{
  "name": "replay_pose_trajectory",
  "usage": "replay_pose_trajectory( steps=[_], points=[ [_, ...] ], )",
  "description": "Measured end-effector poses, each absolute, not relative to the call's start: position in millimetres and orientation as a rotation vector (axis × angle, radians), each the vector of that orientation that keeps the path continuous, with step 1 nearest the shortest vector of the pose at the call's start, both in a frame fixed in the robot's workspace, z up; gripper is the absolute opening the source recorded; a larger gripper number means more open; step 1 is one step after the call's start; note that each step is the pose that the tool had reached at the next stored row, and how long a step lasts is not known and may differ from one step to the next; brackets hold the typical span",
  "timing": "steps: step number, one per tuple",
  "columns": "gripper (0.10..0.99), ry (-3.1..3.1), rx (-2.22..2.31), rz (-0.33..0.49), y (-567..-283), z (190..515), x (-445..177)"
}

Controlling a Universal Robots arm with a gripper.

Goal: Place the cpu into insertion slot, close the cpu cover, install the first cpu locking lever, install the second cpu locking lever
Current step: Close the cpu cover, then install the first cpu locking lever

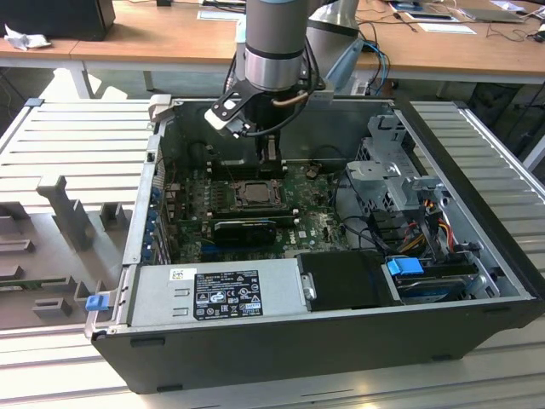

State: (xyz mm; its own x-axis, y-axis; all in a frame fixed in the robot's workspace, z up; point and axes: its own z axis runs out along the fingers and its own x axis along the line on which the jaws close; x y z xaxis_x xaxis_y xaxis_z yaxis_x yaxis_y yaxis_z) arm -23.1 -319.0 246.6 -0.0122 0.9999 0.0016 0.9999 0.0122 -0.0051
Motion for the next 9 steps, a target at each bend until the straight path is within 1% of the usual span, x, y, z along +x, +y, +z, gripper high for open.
replay_pose_trajectory(
  steps=[9],
  points=[
    [0.106, -2.232, -2.205, 0.004, -319.0, 248.2, -28.2]
  ],
)
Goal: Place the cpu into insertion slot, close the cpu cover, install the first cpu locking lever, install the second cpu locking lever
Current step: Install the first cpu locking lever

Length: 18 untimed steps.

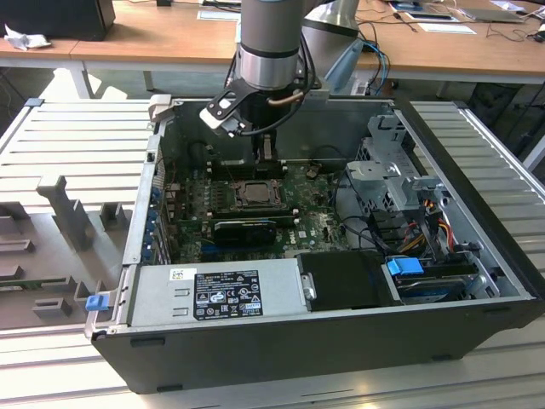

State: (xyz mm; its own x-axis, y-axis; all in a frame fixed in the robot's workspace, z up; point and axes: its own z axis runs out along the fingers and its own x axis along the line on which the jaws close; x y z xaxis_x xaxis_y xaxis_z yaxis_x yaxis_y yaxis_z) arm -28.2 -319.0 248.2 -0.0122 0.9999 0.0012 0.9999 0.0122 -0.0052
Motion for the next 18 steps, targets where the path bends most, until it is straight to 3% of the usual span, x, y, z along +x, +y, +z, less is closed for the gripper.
replay_pose_trajectory(
  steps=[18],
  points=[
    [0.106, -2.236, -2.208, 0.013, -319, 267, -28]
  ],
)
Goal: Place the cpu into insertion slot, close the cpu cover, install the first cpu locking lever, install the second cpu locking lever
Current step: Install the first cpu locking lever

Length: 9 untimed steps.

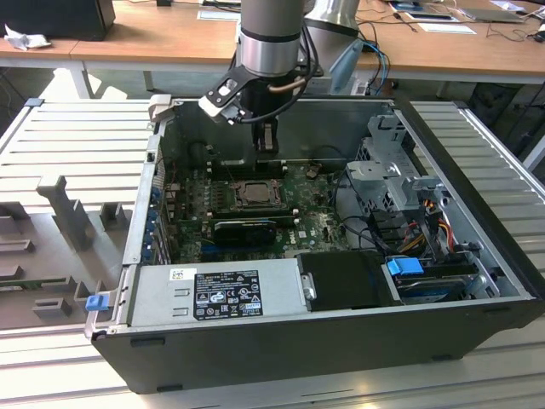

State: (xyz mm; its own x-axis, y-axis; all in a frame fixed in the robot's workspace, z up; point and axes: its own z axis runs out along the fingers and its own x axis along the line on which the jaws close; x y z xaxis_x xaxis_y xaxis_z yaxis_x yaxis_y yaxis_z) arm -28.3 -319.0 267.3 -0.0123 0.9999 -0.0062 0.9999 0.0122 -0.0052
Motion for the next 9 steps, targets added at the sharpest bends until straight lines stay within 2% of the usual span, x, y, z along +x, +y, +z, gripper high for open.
replay_pose_trajectory(
  steps=[9],
  points=[
    [0.106, 2.234, 2.207, -0.014, -319, 281, -28]
  ],
)
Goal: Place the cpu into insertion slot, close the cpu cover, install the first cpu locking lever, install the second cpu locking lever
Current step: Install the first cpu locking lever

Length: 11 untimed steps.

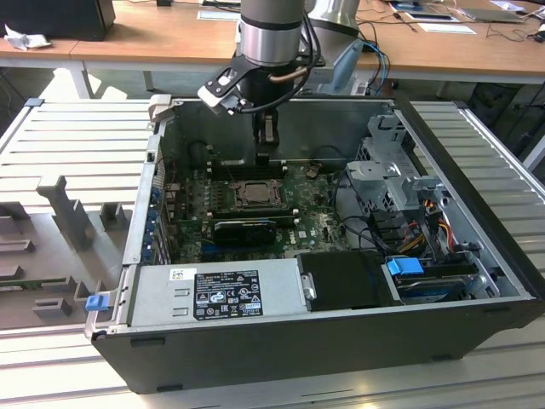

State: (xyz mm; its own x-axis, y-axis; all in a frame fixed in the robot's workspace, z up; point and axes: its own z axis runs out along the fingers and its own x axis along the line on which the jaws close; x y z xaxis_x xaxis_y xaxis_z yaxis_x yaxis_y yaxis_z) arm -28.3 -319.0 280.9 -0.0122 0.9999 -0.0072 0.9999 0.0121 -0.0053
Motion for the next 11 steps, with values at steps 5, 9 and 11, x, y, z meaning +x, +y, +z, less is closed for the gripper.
replay_pose_trajectory(
  steps=[5, 9, 11],
  points=[
    [0.106, 2.232, 2.205, -0.018, -319, 295, -28],
    [0.106, 2.293, 2.140, -0.018, -319, 295, -28],
    [0.106, 2.343, 2.085, -0.018, -319, 295, -28]
  ],
)
